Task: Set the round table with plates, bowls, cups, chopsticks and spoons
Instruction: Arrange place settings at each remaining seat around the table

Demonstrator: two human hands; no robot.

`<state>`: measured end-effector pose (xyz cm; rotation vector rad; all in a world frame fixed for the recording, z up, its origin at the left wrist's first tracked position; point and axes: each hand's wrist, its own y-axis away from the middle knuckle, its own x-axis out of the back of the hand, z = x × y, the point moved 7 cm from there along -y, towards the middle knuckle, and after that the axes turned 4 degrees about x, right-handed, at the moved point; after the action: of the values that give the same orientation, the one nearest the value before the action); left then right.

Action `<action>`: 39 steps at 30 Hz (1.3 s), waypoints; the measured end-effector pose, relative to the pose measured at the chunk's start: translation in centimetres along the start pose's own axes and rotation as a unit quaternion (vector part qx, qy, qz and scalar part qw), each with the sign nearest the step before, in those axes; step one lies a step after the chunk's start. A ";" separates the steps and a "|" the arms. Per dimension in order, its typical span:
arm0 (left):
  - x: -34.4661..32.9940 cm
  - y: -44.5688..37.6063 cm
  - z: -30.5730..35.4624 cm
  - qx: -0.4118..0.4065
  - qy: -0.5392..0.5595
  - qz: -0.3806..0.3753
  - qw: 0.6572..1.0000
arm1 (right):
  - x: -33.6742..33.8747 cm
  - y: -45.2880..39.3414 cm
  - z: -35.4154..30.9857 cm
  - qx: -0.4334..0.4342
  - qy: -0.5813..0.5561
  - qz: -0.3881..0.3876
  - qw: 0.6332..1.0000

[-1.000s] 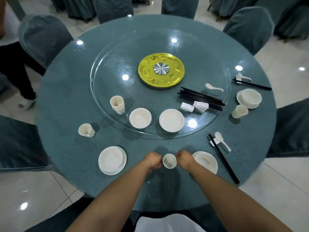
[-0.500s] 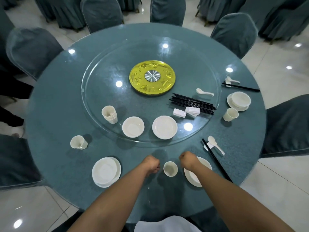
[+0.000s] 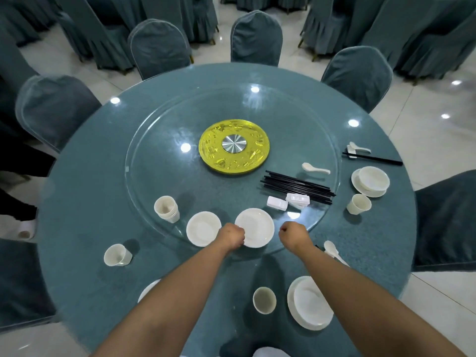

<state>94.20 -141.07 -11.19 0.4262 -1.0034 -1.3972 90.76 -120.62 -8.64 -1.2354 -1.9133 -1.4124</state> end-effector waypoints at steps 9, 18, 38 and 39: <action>1.0 -4.9 5.0 -0.035 -0.045 0.029 0.998 | 3.2 -7.9 -1.1 0.048 0.027 0.066 0.996; 1.7 -9.2 7.2 -0.063 -0.083 0.082 0.991 | 1.4 -13.2 -1.5 0.060 0.152 0.033 0.986; 0.6 -3.5 3.9 -0.067 0.025 0.006 0.997 | -0.3 -7.8 -6.2 0.084 -0.104 0.015 0.991; 0.7 -2.7 3.2 -0.063 0.046 0.004 0.997 | -0.6 -6.9 -6.6 0.078 -0.112 0.015 0.991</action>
<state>89.94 -141.29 -11.27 0.3887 -0.8372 -1.4125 84.21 -127.36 -10.18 -1.3879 -2.0978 -1.1233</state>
